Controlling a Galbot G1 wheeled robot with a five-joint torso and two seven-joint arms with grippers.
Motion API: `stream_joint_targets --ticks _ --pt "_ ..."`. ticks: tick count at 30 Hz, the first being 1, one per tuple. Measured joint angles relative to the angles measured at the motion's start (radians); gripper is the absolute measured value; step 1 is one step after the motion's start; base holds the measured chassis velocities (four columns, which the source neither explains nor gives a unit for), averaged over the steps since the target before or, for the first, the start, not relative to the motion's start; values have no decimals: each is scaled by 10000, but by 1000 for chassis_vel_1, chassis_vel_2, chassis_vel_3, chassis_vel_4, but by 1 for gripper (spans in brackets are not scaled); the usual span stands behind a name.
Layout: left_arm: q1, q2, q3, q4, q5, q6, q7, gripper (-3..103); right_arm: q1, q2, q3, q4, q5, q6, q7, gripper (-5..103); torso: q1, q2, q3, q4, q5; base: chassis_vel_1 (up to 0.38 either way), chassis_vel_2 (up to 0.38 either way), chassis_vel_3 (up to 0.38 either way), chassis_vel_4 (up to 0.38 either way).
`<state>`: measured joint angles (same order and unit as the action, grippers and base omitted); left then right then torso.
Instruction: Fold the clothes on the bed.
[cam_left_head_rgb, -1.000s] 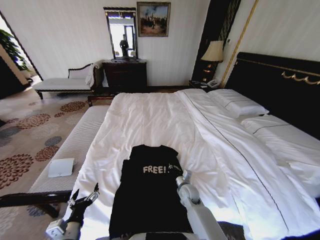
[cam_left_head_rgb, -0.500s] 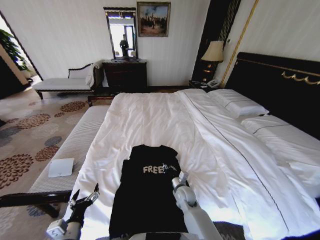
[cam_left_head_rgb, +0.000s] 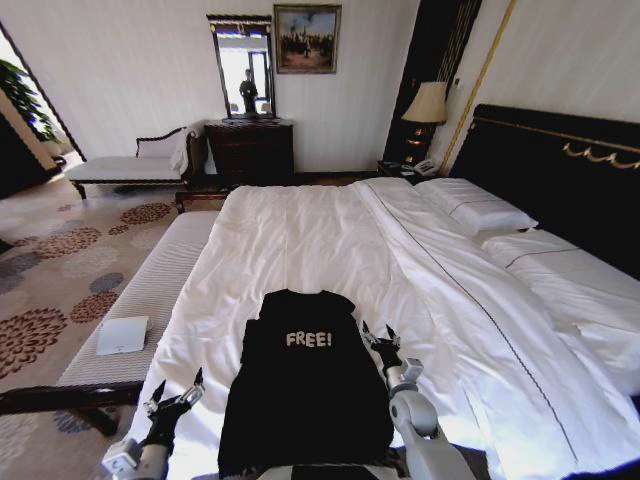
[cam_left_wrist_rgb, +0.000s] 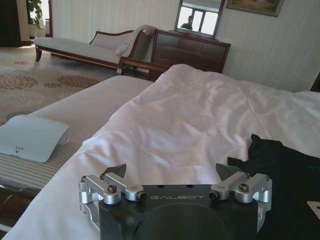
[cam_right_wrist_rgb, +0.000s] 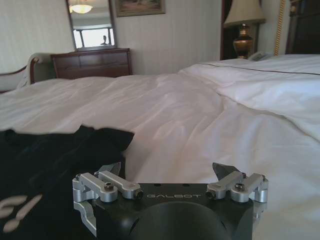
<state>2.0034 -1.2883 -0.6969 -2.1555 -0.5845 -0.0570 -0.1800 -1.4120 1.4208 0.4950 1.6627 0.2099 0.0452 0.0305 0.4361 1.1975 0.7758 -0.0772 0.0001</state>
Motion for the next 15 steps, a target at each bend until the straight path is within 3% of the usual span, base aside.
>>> stream_joint_targets --ticks 7,10,13,15 --pt "90 1 -108 -67 -12 -38 35 100 -46 176 -590 -883 -1701 836 -321 100 0 0 0 1 0 0 0 0 0" --pt "128 12 -181 -56 -35 -59 60 100 -50 110 -637 -803 -1798 890 -359 100 0 -1 0 1 1 0 0 0 0" --pt "153 8 -231 -49 -75 -72 75 100 39 35 -611 -391 -1085 650 -198 100 0 0 0 0 -1 0 0 0 0" --pt "160 -7 -268 -19 -110 -75 78 100 290 -76 -583 226 715 -226 187 100 -1 0 0 0 -3 0 0 0 0"
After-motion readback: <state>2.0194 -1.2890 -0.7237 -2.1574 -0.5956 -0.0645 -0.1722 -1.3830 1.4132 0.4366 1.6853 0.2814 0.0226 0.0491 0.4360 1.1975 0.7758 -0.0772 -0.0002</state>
